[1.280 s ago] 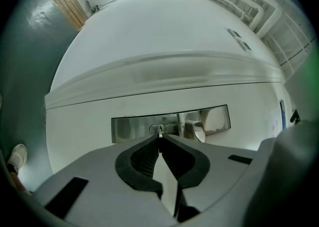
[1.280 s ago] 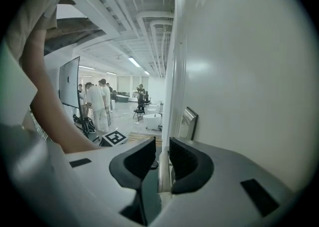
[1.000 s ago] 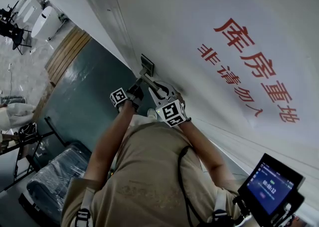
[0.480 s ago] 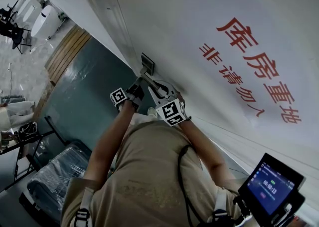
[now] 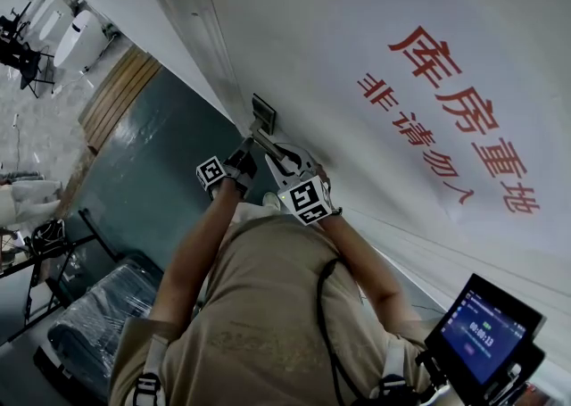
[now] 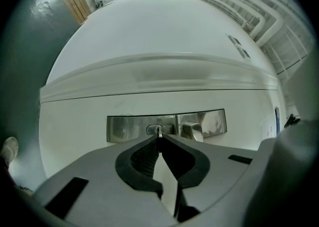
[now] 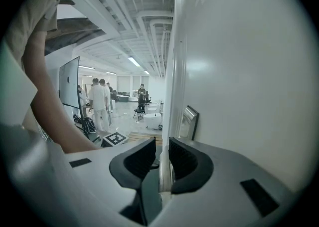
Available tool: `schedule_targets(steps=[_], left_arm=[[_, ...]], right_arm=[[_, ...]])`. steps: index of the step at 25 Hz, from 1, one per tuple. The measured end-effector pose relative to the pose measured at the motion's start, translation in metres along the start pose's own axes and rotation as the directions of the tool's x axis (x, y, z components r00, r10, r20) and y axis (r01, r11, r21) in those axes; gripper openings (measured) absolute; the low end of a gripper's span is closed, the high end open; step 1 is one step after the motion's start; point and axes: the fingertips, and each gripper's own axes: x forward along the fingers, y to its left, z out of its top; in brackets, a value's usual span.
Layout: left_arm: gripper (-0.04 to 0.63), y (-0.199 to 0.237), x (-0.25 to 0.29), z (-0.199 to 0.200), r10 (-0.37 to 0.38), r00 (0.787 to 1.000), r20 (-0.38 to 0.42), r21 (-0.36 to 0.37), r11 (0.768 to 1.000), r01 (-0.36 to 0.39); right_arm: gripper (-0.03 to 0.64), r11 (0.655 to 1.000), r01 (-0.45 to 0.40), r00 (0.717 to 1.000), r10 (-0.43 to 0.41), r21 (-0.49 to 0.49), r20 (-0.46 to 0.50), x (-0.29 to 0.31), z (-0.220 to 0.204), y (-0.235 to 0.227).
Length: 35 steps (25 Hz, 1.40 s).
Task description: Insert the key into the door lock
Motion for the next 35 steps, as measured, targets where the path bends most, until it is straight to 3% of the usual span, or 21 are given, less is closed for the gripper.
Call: schedule_targets(steps=[35], left_arm=[[0.034,0.010,0.015,0.001,0.012,1.000,-0.020,0.018,1.000,-0.011]], right_arm=[[0.078,1.000,0.021,1.000,-0.021,0.011,-0.018,-0.004,-0.007,-0.006]])
